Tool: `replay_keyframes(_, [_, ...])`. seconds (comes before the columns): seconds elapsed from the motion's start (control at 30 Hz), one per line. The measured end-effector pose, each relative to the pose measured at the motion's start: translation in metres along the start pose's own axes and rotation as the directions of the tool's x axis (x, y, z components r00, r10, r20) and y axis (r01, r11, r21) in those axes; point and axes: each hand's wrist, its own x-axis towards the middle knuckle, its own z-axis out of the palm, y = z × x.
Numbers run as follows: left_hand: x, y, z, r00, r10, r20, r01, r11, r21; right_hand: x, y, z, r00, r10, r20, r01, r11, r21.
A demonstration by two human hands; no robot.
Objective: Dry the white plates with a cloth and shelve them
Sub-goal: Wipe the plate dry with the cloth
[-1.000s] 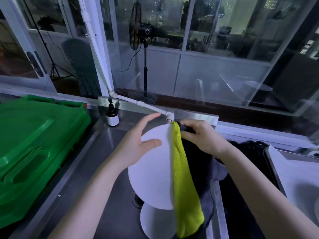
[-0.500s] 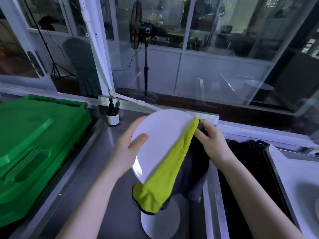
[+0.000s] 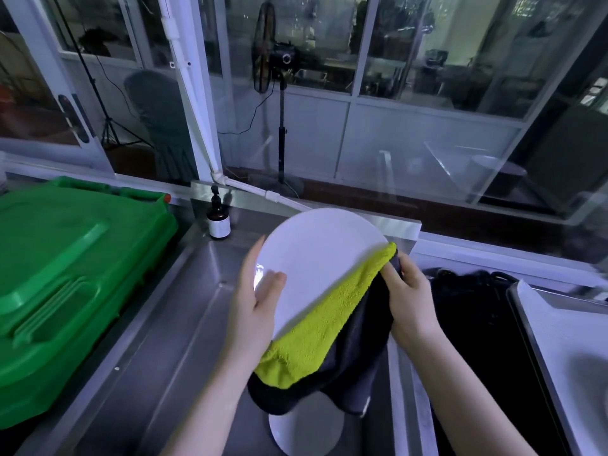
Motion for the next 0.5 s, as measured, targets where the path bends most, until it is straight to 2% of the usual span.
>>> replay_keyframes(0.07, [0.003,-0.002,0.001,1.000,-0.015,0.011,0.014,0.999,0.039,-0.005,0.004,-0.003,0.998,0.054,0.014,-0.054,0.999,0.006])
replay_keyframes(0.13, [0.013,-0.001,-0.006,0.998,-0.021,0.052,0.016,0.996,0.092,-0.003,-0.004,-0.006,0.996,0.045,0.082,-0.039,0.997,-0.063])
replay_keyframes(0.23, [0.028,0.010,-0.017,0.977,0.008,0.212,-0.057,0.973,0.224,0.009,-0.027,-0.006,0.963,-0.110,0.245,0.181,0.939,-0.291])
replay_keyframes(0.3, [0.034,0.022,-0.019,0.942,0.021,0.336,-0.122,0.951,0.283,0.018,-0.044,0.002,0.883,-0.187,0.430,0.378,0.828,-0.414])
replay_keyframes(0.37, [0.037,0.029,-0.015,0.896,0.038,0.443,-0.184,0.938,0.292,0.023,-0.056,0.014,0.785,-0.168,0.596,0.509,0.724,-0.465])
replay_keyframes(0.43, [0.035,0.031,-0.012,0.875,0.036,0.483,-0.200,0.935,0.293,0.026,-0.059,0.019,0.734,-0.111,0.669,0.535,0.701,-0.471])
replay_keyframes(0.5, [0.030,0.030,-0.012,0.897,0.054,0.439,-0.172,0.957,0.234,0.026,-0.054,0.013,0.764,-0.126,0.633,0.500,0.736,-0.457])
